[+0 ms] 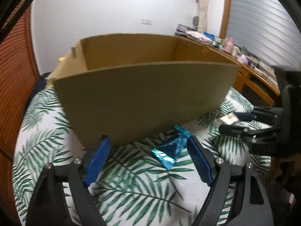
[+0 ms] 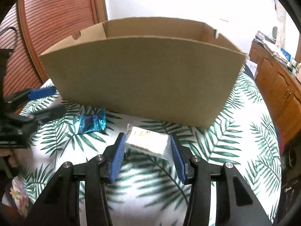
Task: Organize snacks
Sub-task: 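Grasp the blue candy with the left tool while the right tool grasps the white milk-candy pack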
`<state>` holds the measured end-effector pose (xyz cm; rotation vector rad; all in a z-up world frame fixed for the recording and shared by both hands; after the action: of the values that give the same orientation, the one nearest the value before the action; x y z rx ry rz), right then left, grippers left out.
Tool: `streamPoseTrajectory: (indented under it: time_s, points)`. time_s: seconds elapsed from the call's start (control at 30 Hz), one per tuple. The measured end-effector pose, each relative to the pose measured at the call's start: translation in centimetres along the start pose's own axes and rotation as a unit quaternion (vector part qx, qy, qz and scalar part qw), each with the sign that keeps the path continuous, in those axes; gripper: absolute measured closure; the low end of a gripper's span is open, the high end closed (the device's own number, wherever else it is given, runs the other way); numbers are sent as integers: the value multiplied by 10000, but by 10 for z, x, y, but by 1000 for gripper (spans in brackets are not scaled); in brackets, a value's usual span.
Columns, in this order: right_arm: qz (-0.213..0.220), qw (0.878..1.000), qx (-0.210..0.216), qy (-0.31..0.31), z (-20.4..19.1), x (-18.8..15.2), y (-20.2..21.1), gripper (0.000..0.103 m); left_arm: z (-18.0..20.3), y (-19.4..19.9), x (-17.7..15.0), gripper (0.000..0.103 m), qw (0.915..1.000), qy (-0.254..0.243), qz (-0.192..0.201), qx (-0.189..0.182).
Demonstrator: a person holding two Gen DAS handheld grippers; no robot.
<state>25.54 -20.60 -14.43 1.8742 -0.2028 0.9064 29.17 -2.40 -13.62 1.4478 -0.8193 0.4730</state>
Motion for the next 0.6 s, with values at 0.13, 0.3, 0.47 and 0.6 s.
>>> streamPoseTrajectory:
  time_s: [0.13,0.3,0.47,0.6]
  points:
    - [106,9999,16,0,-1,-2,19,55,17,-9,1,22,9995,-170,-160,-209]
    - [197,9998,62,-23,-4,-10,31,55,31,-18,4,33,9982,-410,-342,-267]
    - [225,9997,80,21,-4,-11,40,55,36,-29,6,45,9968,-602,-480,-215]
    - [204,9997,76,50,-7,-16,44,55,41,-36,5,54,9950,-730,-635,-247]
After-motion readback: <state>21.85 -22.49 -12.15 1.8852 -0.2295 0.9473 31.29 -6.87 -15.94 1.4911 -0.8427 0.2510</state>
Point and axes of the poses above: each gripper's, at about its wrist camera, not at the fingertips, and y roughly against the way its jaws point, z to its right, x to its top, the point moved 5 cm from there along -y, roughly the way its jaws point, and after that the axes turned 15 degrees about x, right-handed, at the moved point
